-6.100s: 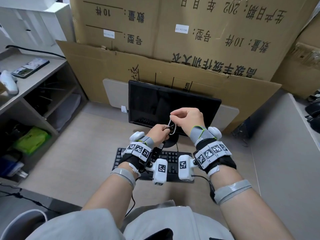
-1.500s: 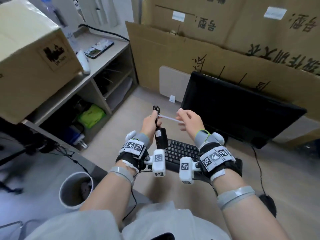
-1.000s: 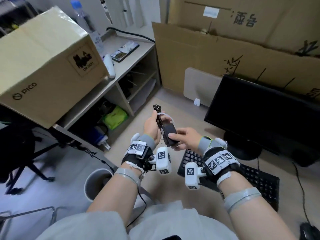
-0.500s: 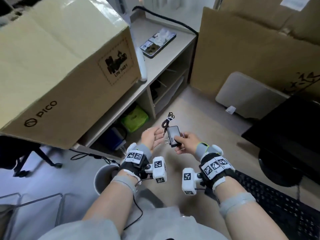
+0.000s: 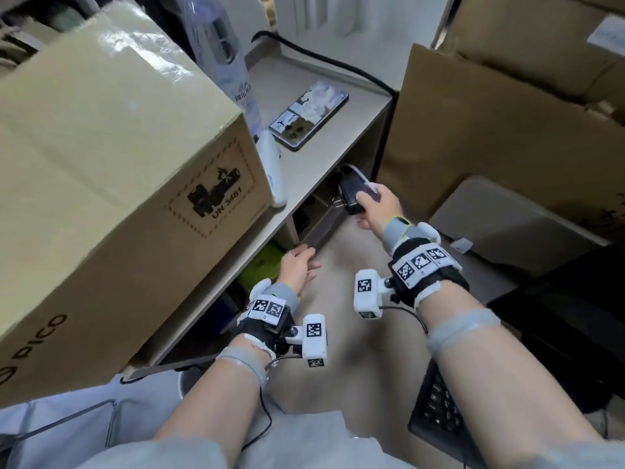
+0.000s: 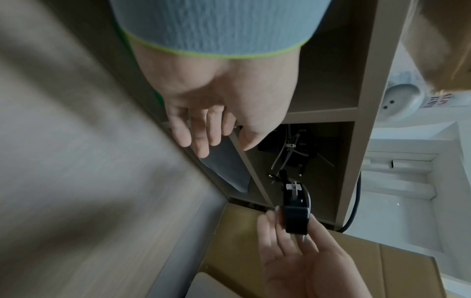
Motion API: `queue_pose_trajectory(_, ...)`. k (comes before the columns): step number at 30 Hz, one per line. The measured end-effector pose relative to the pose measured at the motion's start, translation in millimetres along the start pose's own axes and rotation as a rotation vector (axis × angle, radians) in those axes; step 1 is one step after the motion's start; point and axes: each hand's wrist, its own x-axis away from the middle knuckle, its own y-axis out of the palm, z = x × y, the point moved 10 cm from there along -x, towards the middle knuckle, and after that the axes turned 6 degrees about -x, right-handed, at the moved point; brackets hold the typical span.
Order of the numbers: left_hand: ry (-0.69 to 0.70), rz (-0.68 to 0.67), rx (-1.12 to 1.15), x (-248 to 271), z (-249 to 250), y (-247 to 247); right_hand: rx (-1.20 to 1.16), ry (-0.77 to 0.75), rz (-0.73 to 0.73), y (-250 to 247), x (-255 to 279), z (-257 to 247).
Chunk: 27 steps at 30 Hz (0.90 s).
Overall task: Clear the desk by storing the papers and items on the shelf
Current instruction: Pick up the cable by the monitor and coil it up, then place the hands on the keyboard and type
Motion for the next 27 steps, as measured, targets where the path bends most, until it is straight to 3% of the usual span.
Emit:
queue_pose_trajectory(7,-0.075,0.021,-0.046,-27,-13,4,-0.11,0.11,-0.109,57,-67,5)
queue_pose_trajectory(12,-0.056,0.028,-0.058,-24,-12,3,0.026,0.09,-0.052,50,-97,42)
queue_pose_trajectory(18,-0.015,0.031,-0.062,-6,-3,3,-0.095,0.029,-0.064,30,-42,38)
queue_pose_trajectory(22,0.047,-0.007,-0.105,13,8,12,-0.189,0.085,-0.092,14,-8,45)
queue_pose_trajectory(27,0.088,-0.17,-0.211,63,-10,76,-0.247,0.116,-0.002,-71,59,83)
